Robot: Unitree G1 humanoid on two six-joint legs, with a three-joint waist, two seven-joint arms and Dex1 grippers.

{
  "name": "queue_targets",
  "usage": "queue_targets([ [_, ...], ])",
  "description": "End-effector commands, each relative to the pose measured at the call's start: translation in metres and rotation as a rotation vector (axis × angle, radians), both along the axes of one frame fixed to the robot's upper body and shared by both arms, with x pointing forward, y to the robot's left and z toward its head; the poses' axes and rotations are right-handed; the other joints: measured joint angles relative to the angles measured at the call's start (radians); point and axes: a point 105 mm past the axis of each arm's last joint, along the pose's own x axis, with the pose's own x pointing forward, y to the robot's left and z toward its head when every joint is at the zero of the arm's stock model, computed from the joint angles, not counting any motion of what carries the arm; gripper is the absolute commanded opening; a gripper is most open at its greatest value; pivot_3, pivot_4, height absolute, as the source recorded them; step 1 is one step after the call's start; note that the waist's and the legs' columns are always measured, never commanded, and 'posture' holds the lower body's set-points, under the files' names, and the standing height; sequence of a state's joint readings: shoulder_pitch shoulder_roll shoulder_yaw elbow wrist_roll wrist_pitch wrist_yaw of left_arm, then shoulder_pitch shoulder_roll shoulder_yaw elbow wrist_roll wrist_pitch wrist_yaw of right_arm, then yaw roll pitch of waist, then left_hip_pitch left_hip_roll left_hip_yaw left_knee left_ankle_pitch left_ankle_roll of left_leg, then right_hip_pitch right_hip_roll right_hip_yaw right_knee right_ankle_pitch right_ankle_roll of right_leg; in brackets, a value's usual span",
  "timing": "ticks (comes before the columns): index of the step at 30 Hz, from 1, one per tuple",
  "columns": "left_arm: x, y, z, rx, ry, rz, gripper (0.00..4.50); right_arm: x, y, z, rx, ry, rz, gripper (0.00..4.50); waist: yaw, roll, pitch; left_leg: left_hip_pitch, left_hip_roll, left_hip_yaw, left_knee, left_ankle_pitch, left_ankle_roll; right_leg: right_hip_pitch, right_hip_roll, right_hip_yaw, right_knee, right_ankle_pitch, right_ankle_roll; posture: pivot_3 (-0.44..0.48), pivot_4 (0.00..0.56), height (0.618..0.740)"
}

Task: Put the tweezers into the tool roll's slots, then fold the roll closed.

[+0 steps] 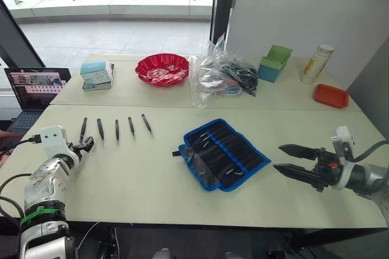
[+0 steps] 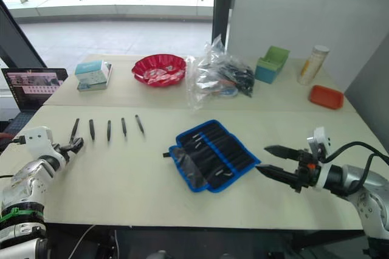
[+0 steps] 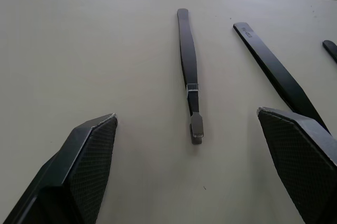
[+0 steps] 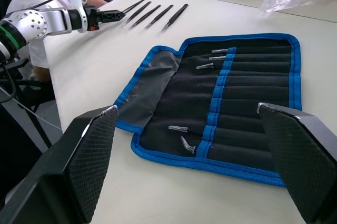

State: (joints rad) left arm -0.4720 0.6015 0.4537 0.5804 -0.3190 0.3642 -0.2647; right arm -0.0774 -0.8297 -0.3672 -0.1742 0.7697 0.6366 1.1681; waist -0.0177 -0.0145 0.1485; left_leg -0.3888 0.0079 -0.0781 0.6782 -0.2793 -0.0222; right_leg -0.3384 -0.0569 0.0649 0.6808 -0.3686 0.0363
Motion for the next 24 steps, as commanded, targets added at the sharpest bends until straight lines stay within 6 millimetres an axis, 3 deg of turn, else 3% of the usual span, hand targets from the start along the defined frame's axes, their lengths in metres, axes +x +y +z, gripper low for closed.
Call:
queue_targets([
  [1,0.005,0.007,0.004,0.050,0.005,0.016,4.50,-0.004,0.002,0.010,0.003,-0.056,0.006,4.49,0.001,0.000,0.000,0.000,0.000,0.000,0.000,0.000,0.000,0.000,0.000,0.000,0.000,0.000,0.000,0.000,0.150,0.740],
  [5,0.014,0.004,0.002,0.072,0.033,0.013,4.50,-0.003,0.003,0.010,-0.001,-0.063,-0.002,4.49,0.003,0.000,0.000,0.000,-0.001,0.000,0.000,0.000,0.000,0.000,-0.001,0.000,0.000,0.000,0.000,0.000,0.150,0.740],
  [9,0.019,-0.001,-0.003,0.048,0.047,0.000,3.44,-0.004,0.003,0.010,-0.005,-0.068,-0.003,4.50,0.004,0.000,0.000,0.000,-0.002,0.000,0.000,0.001,0.000,0.000,-0.001,0.000,0.000,0.000,0.000,0.000,0.150,0.740],
  [12,0.021,-0.005,-0.004,0.043,0.038,-0.009,2.38,-0.003,0.001,0.011,-0.005,-0.072,-0.012,4.50,0.007,0.000,0.000,0.000,-0.003,0.000,0.001,0.001,0.000,0.000,-0.003,0.000,0.001,0.000,0.001,0.000,0.150,0.740],
  [19,0.020,0.000,0.008,0.033,-0.063,0.019,0.13,-0.002,0.002,0.010,-0.001,-0.078,-0.017,4.50,0.009,0.000,0.000,0.000,-0.004,-0.001,0.001,0.001,0.000,0.000,-0.003,0.000,0.001,0.000,0.001,0.000,0.150,0.740],
  [24,0.017,0.008,0.027,0.064,-0.132,0.035,0.05,-0.002,0.001,0.009,-0.001,-0.079,-0.017,4.50,0.004,-0.001,0.000,0.000,-0.004,-0.001,0.001,0.001,0.000,0.000,-0.003,0.000,0.001,0.000,0.001,0.000,0.150,0.740],
])
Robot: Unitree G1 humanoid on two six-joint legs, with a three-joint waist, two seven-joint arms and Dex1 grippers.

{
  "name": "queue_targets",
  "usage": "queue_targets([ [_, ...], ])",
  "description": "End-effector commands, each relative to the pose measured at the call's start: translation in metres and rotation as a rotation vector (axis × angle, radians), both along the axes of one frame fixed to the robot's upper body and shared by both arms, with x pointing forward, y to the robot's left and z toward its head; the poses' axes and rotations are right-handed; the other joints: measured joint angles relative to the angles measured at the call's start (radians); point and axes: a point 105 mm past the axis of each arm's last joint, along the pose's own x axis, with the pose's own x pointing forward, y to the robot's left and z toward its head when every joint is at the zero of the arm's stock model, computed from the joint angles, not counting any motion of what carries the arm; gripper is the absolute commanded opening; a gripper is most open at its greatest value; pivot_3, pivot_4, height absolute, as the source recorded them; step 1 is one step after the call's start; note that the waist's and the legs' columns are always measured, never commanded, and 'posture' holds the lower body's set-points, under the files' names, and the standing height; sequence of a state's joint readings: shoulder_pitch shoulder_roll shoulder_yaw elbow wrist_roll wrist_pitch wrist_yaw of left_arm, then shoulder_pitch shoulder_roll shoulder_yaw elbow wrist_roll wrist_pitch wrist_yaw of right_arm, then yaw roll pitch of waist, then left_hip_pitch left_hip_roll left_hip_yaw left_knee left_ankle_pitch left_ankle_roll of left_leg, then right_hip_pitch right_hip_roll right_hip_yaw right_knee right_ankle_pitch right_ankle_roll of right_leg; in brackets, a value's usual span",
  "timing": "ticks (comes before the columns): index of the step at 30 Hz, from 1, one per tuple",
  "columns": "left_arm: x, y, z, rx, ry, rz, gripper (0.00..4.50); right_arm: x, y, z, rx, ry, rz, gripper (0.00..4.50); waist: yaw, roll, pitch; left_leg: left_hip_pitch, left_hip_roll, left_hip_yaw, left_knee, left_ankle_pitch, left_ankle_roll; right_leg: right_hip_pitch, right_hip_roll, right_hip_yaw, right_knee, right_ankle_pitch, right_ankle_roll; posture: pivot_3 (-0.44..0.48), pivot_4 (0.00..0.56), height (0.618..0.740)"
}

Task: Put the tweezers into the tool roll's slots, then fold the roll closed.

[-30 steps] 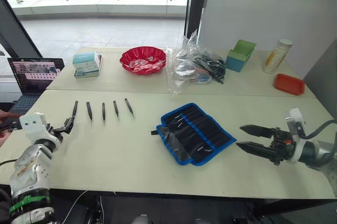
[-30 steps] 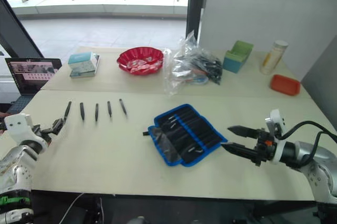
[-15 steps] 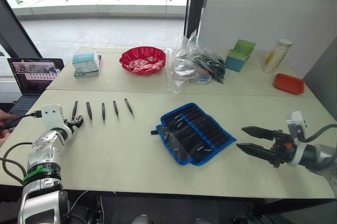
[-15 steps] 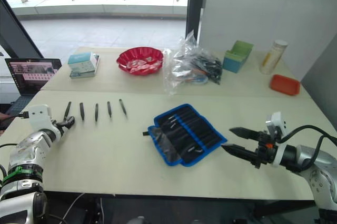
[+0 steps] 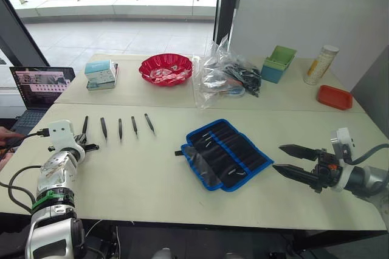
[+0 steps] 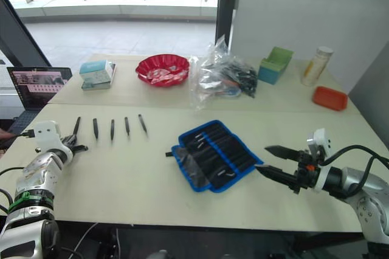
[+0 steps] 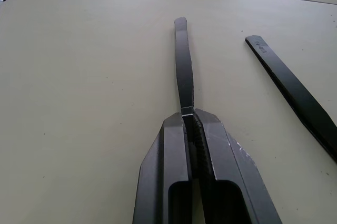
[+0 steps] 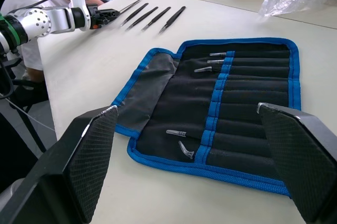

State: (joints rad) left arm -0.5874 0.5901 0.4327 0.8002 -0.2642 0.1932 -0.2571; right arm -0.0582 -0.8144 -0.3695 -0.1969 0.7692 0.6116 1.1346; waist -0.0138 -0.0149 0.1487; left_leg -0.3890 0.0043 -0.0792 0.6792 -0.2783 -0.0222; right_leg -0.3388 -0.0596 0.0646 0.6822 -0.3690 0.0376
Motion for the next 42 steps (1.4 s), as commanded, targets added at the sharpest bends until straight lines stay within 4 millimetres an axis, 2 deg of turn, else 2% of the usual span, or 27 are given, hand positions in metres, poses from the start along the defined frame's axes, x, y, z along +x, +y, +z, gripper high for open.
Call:
queue_targets([
  [1,-0.002,0.010,0.032,0.050,-0.109,0.012,0.05,-0.001,0.000,0.010,0.001,-0.055,0.007,4.50,0.000,0.000,0.000,0.000,0.000,0.000,0.000,0.000,0.000,0.000,0.000,0.000,0.000,0.000,0.000,0.000,0.150,0.740],
  [8,0.000,-0.001,0.061,0.066,-0.217,-0.062,0.05,-0.001,0.001,0.008,0.003,-0.054,0.012,4.50,0.001,-0.001,0.001,0.000,0.000,0.000,0.000,0.000,0.000,0.000,0.000,0.000,0.000,0.000,0.000,0.000,0.150,0.740],
  [11,0.007,-0.038,0.091,0.122,-0.301,-0.263,0.05,0.000,0.000,0.006,0.002,-0.052,0.011,4.50,0.002,-0.001,0.001,-0.001,0.000,0.000,0.000,0.000,-0.001,0.000,0.000,0.000,0.001,0.000,0.000,0.000,0.150,0.740],
  [13,0.011,-0.080,0.109,0.160,-0.330,-0.480,0.05,0.000,0.000,0.005,0.003,-0.052,0.011,4.50,0.003,-0.002,0.001,-0.001,0.000,0.000,0.000,0.001,-0.002,0.000,0.000,-0.001,0.000,0.000,0.000,0.000,0.150,0.740],
  [16,0.008,-0.127,0.120,0.219,-0.320,-0.720,0.05,-0.001,0.000,0.004,0.004,-0.054,0.009,4.50,0.005,-0.001,0.001,-0.002,-0.001,0.000,0.001,0.001,-0.002,0.000,0.000,-0.001,0.000,0.000,0.000,0.000,0.150,0.740],
  [21,-0.006,-0.190,0.117,0.264,-0.208,-1.058,0.05,-0.005,0.002,0.003,0.008,-0.068,-0.007,4.50,-0.006,-0.001,0.001,-0.002,0.000,0.001,0.000,0.001,-0.001,0.000,0.001,-0.001,0.000,0.000,0.000,0.000,0.150,0.740],
  [25,-0.018,-0.217,0.106,0.296,-0.064,-1.229,0.05,-0.009,0.003,0.000,0.009,-0.074,-0.021,4.50,-0.009,-0.001,0.001,-0.003,0.000,0.002,0.000,0.002,0.000,0.000,0.002,-0.001,0.000,0.000,0.000,0.000,0.150,0.740],
  [30,-0.034,-0.250,0.094,0.250,0.082,-1.369,0.05,-0.015,0.005,-0.003,0.007,-0.073,-0.036,4.50,-0.004,-0.001,0.001,-0.003,0.000,0.001,0.000,0.002,0.000,0.001,0.001,-0.001,-0.001,0.000,0.000,0.000,0.150,0.740],
  [34,-0.039,-0.274,0.077,0.342,0.205,-1.371,0.05,-0.020,0.006,-0.005,0.011,-0.079,-0.066,4.50,0.002,-0.002,0.001,-0.004,-0.001,0.001,0.001,0.002,0.000,0.001,0.001,-0.001,-0.001,0.000,0.000,0.000,0.150,0.740],
  [38,-0.047,-0.291,0.070,0.257,0.282,-1.425,0.05,-0.022,0.009,-0.007,0.006,-0.081,-0.081,4.50,0.001,-0.002,0.001,-0.006,-0.002,0.001,0.002,0.003,0.000,0.002,0.001,-0.001,-0.002,0.000,0.001,0.000,0.150,0.740],
  [42,-0.034,-0.296,0.057,0.262,0.336,-1.336,0.05,-0.023,0.011,-0.008,0.004,-0.083,-0.091,4.50,-0.001,-0.002,0.001,-0.006,-0.002,0.001,0.002,0.003,0.001,0.002,0.001,-0.001,-0.002,0.000,0.001,0.000,0.150,0.740],
])
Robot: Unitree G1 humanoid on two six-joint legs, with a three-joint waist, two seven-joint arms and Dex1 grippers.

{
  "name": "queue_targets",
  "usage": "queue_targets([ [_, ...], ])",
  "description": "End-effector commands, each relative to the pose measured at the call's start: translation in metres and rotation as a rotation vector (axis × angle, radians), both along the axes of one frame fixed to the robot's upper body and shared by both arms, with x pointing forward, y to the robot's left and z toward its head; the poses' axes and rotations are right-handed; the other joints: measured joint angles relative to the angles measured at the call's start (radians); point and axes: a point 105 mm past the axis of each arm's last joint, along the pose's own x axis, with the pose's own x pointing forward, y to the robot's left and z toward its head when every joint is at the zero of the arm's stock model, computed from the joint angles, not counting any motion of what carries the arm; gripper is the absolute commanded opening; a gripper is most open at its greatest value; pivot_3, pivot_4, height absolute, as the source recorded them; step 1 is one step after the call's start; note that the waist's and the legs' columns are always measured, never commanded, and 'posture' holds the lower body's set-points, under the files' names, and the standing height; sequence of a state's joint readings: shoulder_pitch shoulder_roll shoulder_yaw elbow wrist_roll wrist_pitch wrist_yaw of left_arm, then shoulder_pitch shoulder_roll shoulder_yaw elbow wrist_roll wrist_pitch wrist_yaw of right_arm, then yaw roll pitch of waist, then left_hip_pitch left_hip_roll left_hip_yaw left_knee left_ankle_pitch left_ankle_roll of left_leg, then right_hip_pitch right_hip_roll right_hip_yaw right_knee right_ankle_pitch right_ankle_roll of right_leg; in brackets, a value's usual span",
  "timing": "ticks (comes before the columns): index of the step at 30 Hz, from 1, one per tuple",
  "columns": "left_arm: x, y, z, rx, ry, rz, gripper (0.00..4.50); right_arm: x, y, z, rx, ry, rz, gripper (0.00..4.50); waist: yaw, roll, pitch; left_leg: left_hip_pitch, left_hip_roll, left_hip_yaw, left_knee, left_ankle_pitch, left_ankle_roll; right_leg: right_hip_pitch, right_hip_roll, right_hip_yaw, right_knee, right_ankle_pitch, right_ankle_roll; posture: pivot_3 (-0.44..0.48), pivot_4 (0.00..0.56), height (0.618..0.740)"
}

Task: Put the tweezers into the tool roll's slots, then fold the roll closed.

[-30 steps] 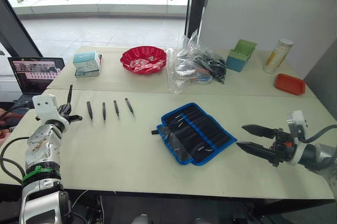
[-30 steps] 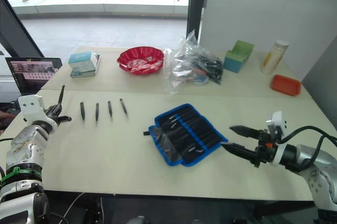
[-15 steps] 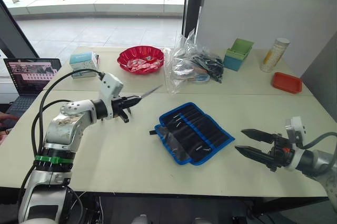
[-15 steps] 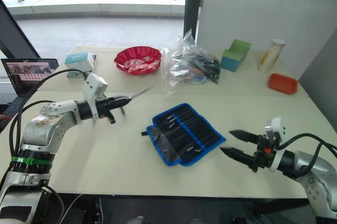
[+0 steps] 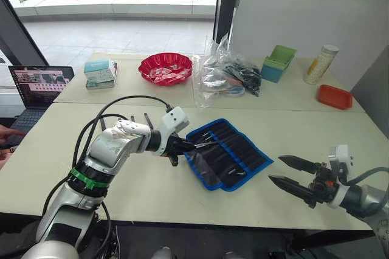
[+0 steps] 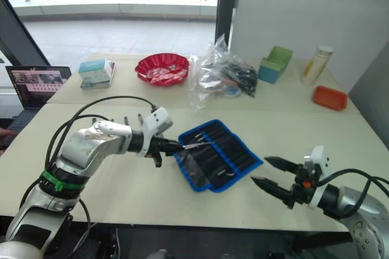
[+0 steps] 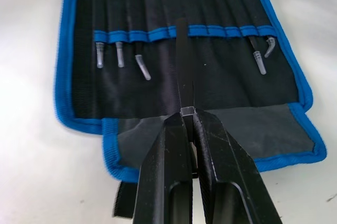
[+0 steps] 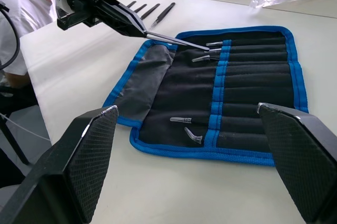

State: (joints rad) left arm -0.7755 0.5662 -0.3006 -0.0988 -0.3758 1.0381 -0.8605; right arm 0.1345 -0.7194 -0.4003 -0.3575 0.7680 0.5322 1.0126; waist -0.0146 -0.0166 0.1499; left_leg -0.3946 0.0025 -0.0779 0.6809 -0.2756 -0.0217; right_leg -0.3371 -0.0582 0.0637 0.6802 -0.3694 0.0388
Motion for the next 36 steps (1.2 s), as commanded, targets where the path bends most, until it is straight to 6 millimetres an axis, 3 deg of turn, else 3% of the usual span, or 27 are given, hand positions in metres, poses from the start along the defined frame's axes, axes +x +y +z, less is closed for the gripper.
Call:
queue_targets([
  [1,0.010,-0.001,0.001,0.025,-0.028,0.065,0.05,-0.001,0.003,0.011,-0.008,-0.059,-0.001,4.50,0.000,0.000,0.000,0.000,0.000,0.000,0.000,0.000,0.000,0.000,0.000,0.000,0.000,0.000,0.000,0.000,0.150,0.740],
  [8,0.005,-0.001,0.001,0.021,-0.027,0.044,0.05,0.002,0.007,0.010,-0.022,-0.070,-0.013,4.50,0.001,0.000,0.000,0.000,0.000,0.000,0.000,0.000,0.000,0.000,0.000,0.000,0.000,0.000,0.000,0.000,0.150,0.740],
  [13,-0.002,0.000,0.016,-0.048,-0.026,0.030,0.05,0.036,0.029,-0.006,0.016,-0.043,-0.058,4.50,-0.008,0.000,0.000,0.001,0.000,-0.001,0.000,0.001,-0.001,0.000,0.000,0.000,0.000,0.000,0.000,0.000,0.150,0.740],
  [20,-0.006,0.009,0.018,-0.038,-0.035,0.044,0.00,0.063,0.052,-0.032,-0.066,-0.025,-0.112,2.31,0.002,0.000,0.001,0.001,-0.002,-0.002,0.000,0.002,-0.001,-0.001,-0.002,0.000,0.002,0.000,0.000,0.000,0.150,0.740],
  [27,-0.010,0.010,0.017,-0.044,-0.036,0.052,0.00,0.075,0.047,-0.053,-0.090,0.005,-0.207,0.06,-0.002,0.000,0.001,0.000,-0.002,-0.002,-0.001,0.004,-0.004,-0.001,-0.001,0.000,0.002,0.000,0.000,0.000,0.150,0.740],
  [32,-0.011,0.009,0.014,-0.038,-0.040,0.054,0.00,0.073,0.045,-0.073,-0.111,0.053,-0.209,0.06,-0.003,0.000,0.000,0.001,-0.002,-0.002,-0.001,0.003,-0.004,-0.001,-0.001,0.000,0.002,0.000,0.000,0.000,0.150,0.740],
  [36,-0.010,0.009,0.007,-0.022,-0.039,0.063,0.00,0.072,0.049,-0.077,-0.106,0.053,-0.196,0.06,-0.004,0.000,0.000,0.001,-0.002,-0.002,-0.001,0.003,-0.003,-0.001,-0.001,0.000,0.002,0.000,0.000,0.000,0.150,0.740],
])
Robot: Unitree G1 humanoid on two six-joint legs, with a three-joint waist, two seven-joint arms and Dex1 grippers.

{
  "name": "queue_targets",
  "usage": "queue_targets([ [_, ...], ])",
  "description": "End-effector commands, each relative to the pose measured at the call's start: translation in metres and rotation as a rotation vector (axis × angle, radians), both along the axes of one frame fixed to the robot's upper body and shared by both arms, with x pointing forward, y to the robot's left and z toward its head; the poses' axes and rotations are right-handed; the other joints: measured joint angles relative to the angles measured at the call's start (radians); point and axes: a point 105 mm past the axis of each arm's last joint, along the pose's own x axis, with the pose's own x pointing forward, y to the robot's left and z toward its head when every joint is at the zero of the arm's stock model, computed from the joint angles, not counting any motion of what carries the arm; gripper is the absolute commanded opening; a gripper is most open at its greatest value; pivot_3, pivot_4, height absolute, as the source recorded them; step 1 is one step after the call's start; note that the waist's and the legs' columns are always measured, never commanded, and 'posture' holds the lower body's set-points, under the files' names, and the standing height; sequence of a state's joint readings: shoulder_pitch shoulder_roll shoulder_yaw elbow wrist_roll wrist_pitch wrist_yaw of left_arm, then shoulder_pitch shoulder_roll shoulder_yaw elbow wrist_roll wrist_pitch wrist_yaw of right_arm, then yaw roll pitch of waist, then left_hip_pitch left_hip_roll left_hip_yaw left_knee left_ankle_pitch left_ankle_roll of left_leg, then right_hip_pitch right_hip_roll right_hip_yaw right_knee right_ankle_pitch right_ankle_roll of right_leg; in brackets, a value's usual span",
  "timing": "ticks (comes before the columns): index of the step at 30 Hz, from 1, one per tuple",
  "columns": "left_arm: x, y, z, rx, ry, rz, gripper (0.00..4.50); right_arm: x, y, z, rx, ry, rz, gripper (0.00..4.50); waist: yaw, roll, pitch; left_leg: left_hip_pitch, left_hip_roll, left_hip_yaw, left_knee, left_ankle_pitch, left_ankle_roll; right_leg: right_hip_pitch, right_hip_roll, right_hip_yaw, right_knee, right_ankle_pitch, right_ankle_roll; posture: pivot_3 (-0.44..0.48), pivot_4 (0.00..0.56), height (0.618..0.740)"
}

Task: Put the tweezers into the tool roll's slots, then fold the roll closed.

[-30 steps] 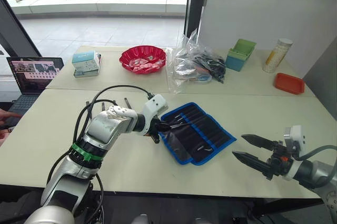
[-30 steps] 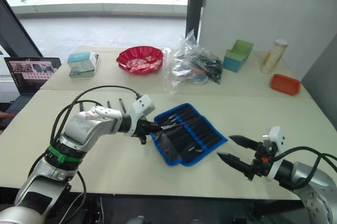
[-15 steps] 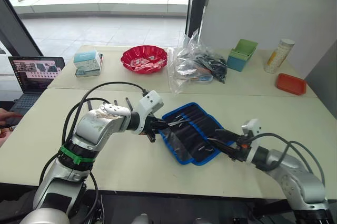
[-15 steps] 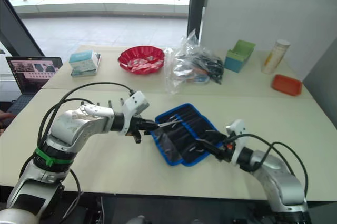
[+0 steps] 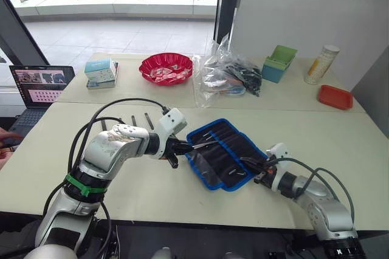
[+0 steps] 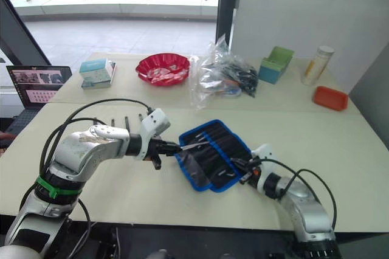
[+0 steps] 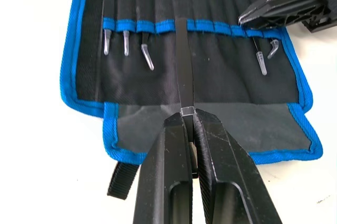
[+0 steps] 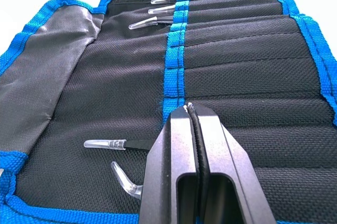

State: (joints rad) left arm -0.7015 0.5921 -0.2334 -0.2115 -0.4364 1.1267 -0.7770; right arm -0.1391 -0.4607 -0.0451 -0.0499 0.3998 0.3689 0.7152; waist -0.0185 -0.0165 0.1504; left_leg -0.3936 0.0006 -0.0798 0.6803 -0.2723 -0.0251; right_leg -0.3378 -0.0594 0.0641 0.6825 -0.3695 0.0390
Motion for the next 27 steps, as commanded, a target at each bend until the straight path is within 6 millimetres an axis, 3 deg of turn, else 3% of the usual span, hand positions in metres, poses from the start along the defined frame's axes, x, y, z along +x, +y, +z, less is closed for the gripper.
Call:
queue_targets([
  [1,0.000,-0.003,0.006,0.002,-0.050,-0.005,0.00,-0.003,0.001,-0.010,-0.017,0.024,0.002,0.06,0.000,0.000,0.000,0.000,0.000,0.000,0.000,0.000,0.000,0.000,0.000,0.000,0.000,0.000,0.000,0.000,0.150,0.740],
  [14,0.015,-0.011,-0.028,0.021,-0.037,0.066,0.00,-0.007,0.004,-0.014,-0.028,0.011,0.020,0.06,0.001,0.000,0.000,0.001,0.000,0.000,0.000,0.000,0.000,0.000,0.000,0.000,0.001,0.000,0.000,0.000,0.150,0.740],
  [21,0.012,-0.036,-0.029,-0.033,-0.024,-0.001,0.00,-0.011,0.005,-0.021,-0.056,0.025,0.020,0.06,0.004,0.000,0.000,0.002,0.000,0.000,0.000,0.000,0.000,0.001,0.000,0.000,0.000,0.000,0.000,0.000,0.150,0.740],
  [27,0.023,-0.052,-0.034,-0.090,-0.017,0.008,0.00,-0.015,0.007,-0.028,-0.068,0.050,0.026,0.06,0.007,0.000,0.000,0.003,-0.001,0.000,0.000,0.000,0.000,0.003,-0.001,0.000,0.000,0.000,0.000,0.000,0.150,0.740],
])
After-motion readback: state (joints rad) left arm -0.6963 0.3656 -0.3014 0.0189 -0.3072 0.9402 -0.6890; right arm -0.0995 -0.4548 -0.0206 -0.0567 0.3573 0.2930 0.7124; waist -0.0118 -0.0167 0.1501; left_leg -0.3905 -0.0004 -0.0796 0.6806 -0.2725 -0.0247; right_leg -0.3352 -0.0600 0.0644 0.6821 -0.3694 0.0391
